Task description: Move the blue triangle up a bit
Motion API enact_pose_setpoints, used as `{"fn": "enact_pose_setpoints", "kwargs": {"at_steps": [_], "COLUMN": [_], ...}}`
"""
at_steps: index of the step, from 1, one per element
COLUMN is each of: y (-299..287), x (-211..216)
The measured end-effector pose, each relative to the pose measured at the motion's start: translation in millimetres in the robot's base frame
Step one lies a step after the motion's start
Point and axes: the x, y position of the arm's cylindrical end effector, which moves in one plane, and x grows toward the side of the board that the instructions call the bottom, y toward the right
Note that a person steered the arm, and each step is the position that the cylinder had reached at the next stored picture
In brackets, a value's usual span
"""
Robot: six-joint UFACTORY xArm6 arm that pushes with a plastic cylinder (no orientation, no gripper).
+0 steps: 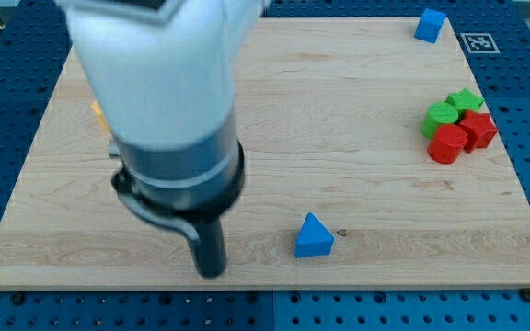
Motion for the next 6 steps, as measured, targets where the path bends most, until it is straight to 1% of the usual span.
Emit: {"fn": "enact_pose_setpoints", "kwargs": {"at_steps": [1,2,3,5,6], "y": [45,117,122,113,113], "x": [1,1,1,0,-9]}}
